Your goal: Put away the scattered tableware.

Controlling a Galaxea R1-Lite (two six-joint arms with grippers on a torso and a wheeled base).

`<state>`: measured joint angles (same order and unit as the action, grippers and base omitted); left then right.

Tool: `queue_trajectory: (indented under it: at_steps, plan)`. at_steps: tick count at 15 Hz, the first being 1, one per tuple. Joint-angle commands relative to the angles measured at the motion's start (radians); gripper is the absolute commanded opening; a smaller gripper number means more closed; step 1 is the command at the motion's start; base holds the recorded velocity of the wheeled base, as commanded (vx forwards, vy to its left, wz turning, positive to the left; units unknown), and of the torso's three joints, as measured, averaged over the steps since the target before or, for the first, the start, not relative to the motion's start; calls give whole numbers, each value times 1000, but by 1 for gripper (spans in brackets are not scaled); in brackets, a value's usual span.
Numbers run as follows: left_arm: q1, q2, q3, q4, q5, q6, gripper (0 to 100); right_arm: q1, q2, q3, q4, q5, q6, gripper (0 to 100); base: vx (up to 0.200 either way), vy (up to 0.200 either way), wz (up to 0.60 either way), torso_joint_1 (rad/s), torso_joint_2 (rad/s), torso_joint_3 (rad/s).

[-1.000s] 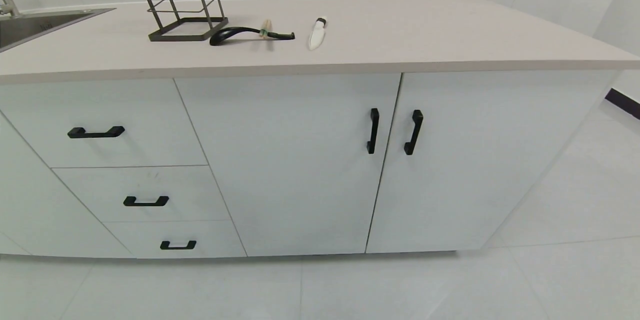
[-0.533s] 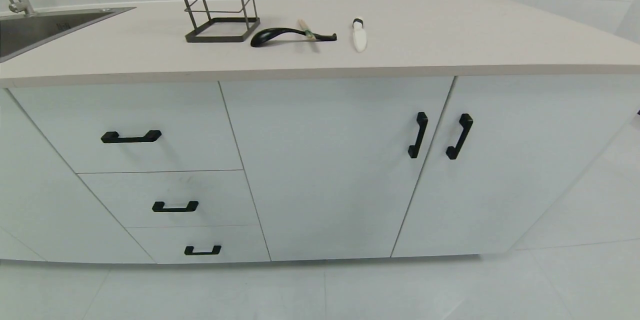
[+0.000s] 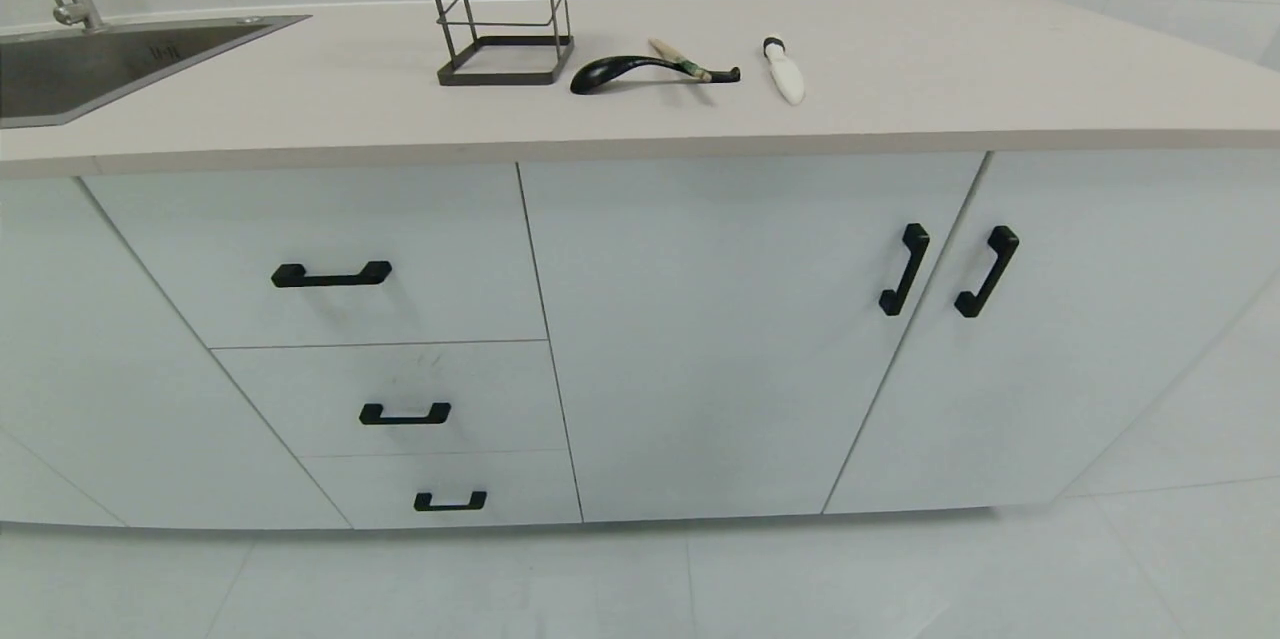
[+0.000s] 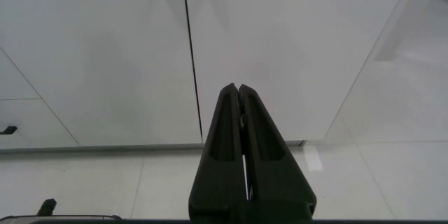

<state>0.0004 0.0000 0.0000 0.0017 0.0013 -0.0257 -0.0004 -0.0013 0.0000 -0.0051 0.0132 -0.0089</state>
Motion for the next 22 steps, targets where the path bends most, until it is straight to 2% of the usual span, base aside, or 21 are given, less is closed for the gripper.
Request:
queue_trajectory:
  at_steps: [1,5,10,14,20,22]
  plan:
    - [0,2,0,0,0,0,100,-1,1,0,-1,1,0,0,0,0,0,0,0,0]
    - [0,2,0,0,0,0,100,-1,1,0,-1,1,0,0,0,0,600,1,5,5]
    - [0,2,0,0,0,-2,100,-1,1,0,-1,1,0,0,0,0,0,0,0,0]
    - [0,2,0,1,0,-2,100,-1,1,0,-1,1,0,0,200,0,0,0,0,6]
    - [0,2,0,0,-1,0,100,-1,1,0,-1,1,0,0,0,0,0,0,0,0]
    - [0,0,0,0,0,7,100,-1,1,0,-1,1,0,0,0,200,0,0,2,2]
